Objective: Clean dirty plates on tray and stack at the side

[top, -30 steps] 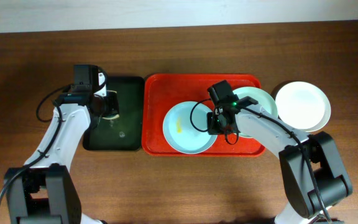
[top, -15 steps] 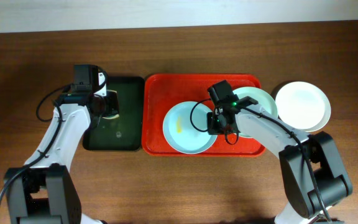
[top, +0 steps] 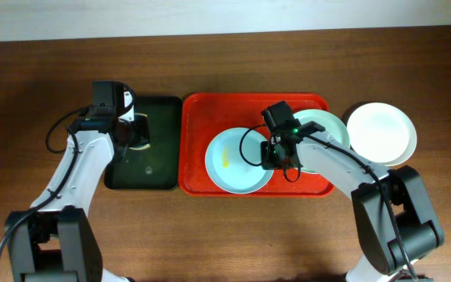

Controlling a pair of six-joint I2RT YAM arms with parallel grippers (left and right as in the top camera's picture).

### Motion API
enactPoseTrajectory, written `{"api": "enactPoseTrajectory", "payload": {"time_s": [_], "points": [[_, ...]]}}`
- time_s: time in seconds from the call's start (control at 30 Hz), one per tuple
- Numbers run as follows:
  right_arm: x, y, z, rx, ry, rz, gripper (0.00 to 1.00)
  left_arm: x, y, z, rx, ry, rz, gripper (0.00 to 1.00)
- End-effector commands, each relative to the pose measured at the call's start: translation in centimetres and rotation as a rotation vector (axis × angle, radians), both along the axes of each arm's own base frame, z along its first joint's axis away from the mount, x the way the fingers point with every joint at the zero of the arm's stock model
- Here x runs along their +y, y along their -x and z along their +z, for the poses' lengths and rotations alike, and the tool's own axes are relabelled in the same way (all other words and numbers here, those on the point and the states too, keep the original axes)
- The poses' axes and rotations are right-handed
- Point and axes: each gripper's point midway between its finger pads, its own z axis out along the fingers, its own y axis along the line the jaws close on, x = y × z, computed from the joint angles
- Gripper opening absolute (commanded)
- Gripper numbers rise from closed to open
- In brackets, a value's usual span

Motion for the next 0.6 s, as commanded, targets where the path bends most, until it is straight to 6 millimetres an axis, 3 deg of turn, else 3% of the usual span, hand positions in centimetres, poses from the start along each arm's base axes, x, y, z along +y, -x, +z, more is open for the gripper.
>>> {"api": "enactPoseTrajectory", "payload": {"time_s": [0.0, 0.23, 0.47, 0.57], "points": [[-0.1, 0.1, -0.6, 0.01, 0.015, -0.004, 0.04, -0.2, 0.0, 0.0, -0.004, 0.002, -0.024, 0.0], [0.0, -0.2, -0.2, 0.0, 0.009, -0.004, 0.04, -0.2, 0.1, 0.0, -0.003, 0.002, -0.024, 0.0], [2.0, -2.7, 5.0, -0.071, -0.086, 0.007, 0.04, -0.2, 0.1, 0.0, -0.004, 0.002, -0.024, 0.0], [2.6, -2.2, 5.0, -0.042, -0.121, 0.018, 0.04, -0.3, 0.1, 0.0, -0.003, 0.003, -0.024, 0.0]]}}
